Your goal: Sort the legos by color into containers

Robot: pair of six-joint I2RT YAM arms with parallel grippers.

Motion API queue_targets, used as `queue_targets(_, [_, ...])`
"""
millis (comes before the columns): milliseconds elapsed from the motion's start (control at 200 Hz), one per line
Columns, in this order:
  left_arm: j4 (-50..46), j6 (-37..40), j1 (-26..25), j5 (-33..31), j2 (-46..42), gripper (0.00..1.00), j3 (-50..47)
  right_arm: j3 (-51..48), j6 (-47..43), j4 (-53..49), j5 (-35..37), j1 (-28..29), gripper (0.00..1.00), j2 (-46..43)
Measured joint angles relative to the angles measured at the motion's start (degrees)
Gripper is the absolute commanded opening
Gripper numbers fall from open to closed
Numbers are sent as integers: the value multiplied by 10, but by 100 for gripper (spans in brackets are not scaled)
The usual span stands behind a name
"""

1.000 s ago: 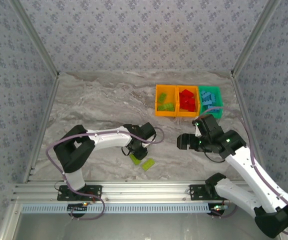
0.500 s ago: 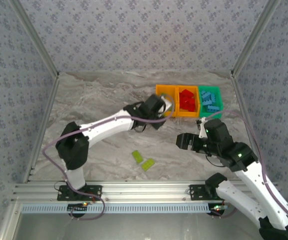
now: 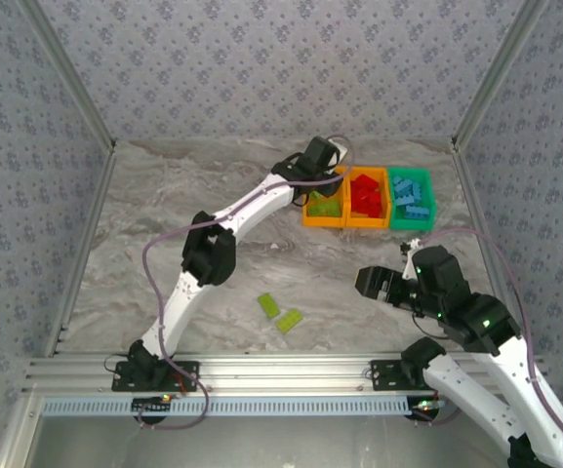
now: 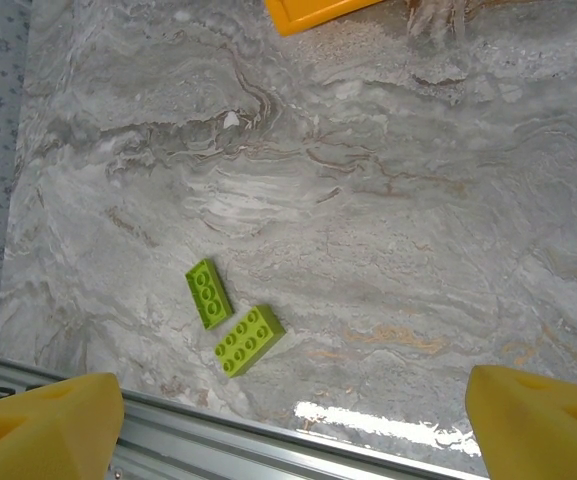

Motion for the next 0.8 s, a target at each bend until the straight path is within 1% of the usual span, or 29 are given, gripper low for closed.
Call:
queue_targets(115, [-22,-1,-3,7,-9,53,19,0,4,-8,3,0,91,-2])
queue_targets(180, [-25,-1,-7,8,-33,53,-6,0,4,-13,5,0,91,-2])
queue_targets(215, [-22,-1,-10,5,-61,53,-44,0,4,-15,7,0,91,-2])
queue_targets(280, [-6,-2,-20,-3,-133,53,-151,0,4,-20,11,0,92,-2])
queue_targets(365, [30,-16,-37,-7,-259,54,-323,0,4,-21,14,0,92,-2])
queue_targets(430, [51,-40,-50,-7,-358,57,-440,-1,4,-21,14,0,92,-1])
queue_targets(505, [68,-82,-63,-8,-469,62,-550,-4,3,-19,14,0,92,3])
queue_targets(585, [76,-132,-79,-21,-572,63,-637,-9,-3,-11,10,0,92,15])
queue_targets(635, [78,-172,-98,-34,-633,64,-689,-16,-13,2,1,0,92,23])
queue_targets(725, [71,-251,-135,-55,-708,65,-763,-31,-27,27,-22,0,92,37])
queue_targets(799, [49,-348,-159,-72,-741,65,-811,-39,-35,43,-35,0,93,54])
